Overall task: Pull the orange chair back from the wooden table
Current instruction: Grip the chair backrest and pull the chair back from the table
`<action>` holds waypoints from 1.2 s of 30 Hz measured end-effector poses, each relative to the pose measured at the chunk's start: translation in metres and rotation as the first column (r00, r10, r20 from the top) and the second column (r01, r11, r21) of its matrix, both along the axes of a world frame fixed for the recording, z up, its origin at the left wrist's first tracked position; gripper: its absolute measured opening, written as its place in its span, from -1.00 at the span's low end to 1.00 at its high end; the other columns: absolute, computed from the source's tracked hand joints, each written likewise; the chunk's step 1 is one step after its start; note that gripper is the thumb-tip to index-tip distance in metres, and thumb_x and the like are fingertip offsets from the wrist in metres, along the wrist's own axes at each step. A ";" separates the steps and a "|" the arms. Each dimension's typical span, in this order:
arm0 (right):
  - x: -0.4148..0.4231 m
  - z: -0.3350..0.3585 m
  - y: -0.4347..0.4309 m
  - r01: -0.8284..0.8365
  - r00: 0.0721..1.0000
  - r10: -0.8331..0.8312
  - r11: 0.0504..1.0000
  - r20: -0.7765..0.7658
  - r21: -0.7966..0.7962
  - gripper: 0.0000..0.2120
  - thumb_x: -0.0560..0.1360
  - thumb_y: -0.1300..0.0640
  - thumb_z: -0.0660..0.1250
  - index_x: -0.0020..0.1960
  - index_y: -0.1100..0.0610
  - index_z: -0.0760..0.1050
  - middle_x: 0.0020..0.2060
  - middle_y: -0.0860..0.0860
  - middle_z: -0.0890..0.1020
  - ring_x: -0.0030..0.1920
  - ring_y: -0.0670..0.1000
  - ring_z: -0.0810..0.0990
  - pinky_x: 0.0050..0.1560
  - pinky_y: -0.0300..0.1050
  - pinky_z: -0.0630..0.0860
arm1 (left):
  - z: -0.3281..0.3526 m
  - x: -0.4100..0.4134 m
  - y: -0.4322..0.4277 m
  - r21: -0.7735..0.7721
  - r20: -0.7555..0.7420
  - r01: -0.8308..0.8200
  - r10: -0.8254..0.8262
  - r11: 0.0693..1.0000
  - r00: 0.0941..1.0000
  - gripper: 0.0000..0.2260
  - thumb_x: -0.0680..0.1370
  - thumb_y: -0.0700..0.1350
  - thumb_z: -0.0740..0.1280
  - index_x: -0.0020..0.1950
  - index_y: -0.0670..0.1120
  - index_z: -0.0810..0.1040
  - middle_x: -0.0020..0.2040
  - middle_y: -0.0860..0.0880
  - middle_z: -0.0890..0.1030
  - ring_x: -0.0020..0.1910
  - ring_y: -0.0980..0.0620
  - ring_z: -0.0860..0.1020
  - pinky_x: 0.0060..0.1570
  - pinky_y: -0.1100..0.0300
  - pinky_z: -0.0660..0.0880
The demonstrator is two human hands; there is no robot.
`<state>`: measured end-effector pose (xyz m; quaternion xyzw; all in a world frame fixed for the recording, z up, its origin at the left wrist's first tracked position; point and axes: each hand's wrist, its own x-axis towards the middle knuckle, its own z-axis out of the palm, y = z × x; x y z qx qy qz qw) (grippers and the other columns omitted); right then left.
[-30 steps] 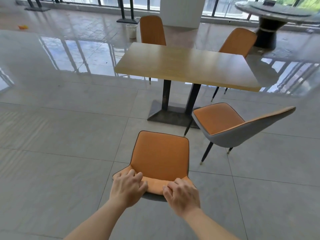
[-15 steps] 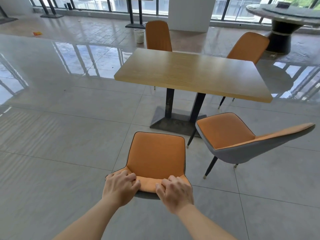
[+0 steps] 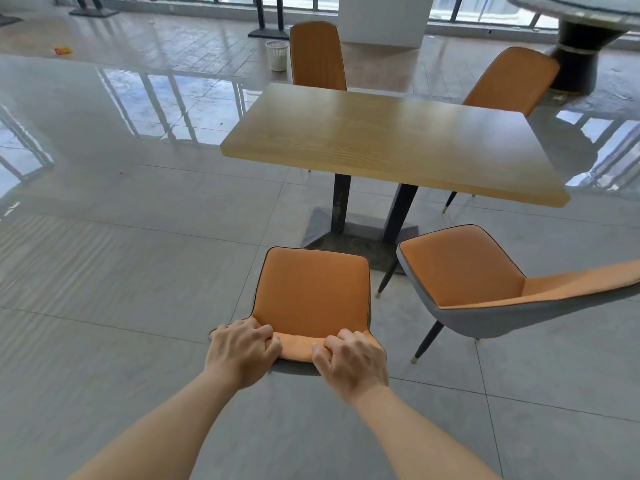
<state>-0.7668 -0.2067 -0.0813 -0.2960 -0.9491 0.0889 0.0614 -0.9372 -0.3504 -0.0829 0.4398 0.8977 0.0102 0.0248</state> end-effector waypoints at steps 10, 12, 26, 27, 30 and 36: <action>-0.069 -0.001 0.036 0.044 0.999 -0.044 0.999 0.020 0.028 -0.41 0.54 -0.27 -0.14 -0.17 -0.01 0.58 -0.22 -0.04 0.58 -0.22 0.01 0.48 -0.31 -0.11 0.42 | -0.007 -0.077 0.042 0.056 0.003 0.081 -0.081 0.995 0.997 -0.56 0.53 0.23 -0.06 -0.29 0.00 0.44 -0.29 0.01 0.50 -0.32 0.01 0.48 -0.33 0.14 0.43; -0.088 0.001 0.042 0.062 0.998 -0.063 0.998 0.020 0.031 -0.40 0.54 -0.27 -0.16 -0.17 -0.01 0.57 -0.23 -0.04 0.58 -0.23 0.01 0.47 -0.31 -0.12 0.41 | -0.006 -0.098 0.051 0.070 0.008 0.092 -0.093 0.993 0.996 -0.55 0.52 0.23 -0.06 -0.29 0.00 0.44 -0.28 0.01 0.51 -0.31 0.01 0.48 -0.33 0.14 0.44; -0.198 0.006 0.047 0.185 0.983 -0.185 0.981 0.005 0.064 -0.42 0.55 -0.24 -0.13 -0.24 -0.01 0.57 -0.30 -0.05 0.58 -0.32 -0.01 0.40 -0.41 -0.19 0.21 | -0.012 -0.228 0.085 0.078 -0.018 0.184 -0.183 0.980 0.983 -0.57 0.51 0.25 -0.04 -0.28 -0.01 0.42 -0.27 0.04 0.51 -0.30 0.03 0.47 -0.27 0.13 0.43; -0.203 0.006 0.049 0.191 0.981 -0.192 0.979 0.010 0.063 -0.42 0.55 -0.24 -0.13 -0.23 0.00 0.57 -0.29 -0.05 0.57 -0.31 -0.01 0.41 -0.40 -0.18 0.25 | -0.011 -0.234 0.089 0.077 -0.016 0.185 -0.184 0.980 0.983 -0.57 0.51 0.24 -0.05 -0.28 -0.01 0.42 -0.27 0.04 0.51 -0.30 0.02 0.47 -0.26 0.12 0.44; -0.216 0.004 0.058 0.207 0.978 -0.209 0.977 0.019 0.058 -0.43 0.55 -0.24 -0.13 -0.23 0.00 0.56 -0.28 -0.05 0.57 -0.29 -0.01 0.43 -0.37 -0.15 0.33 | -0.011 -0.247 0.099 0.081 -0.019 0.186 -0.185 0.979 0.982 -0.57 0.52 0.24 -0.04 -0.30 -0.03 0.40 -0.28 0.03 0.50 -0.31 0.03 0.47 -0.24 0.11 0.45; -0.238 -0.001 0.075 0.216 0.975 -0.219 0.975 0.047 0.055 -0.44 0.54 -0.26 -0.10 -0.23 0.00 0.56 -0.27 -0.03 0.60 -0.26 0.04 0.52 -0.31 -0.11 0.46 | -0.007 -0.266 0.115 0.076 0.013 0.180 -0.182 0.981 0.983 -0.57 0.50 0.23 -0.01 -0.32 -0.02 0.43 -0.31 0.02 0.49 -0.34 0.01 0.45 -0.26 0.11 0.45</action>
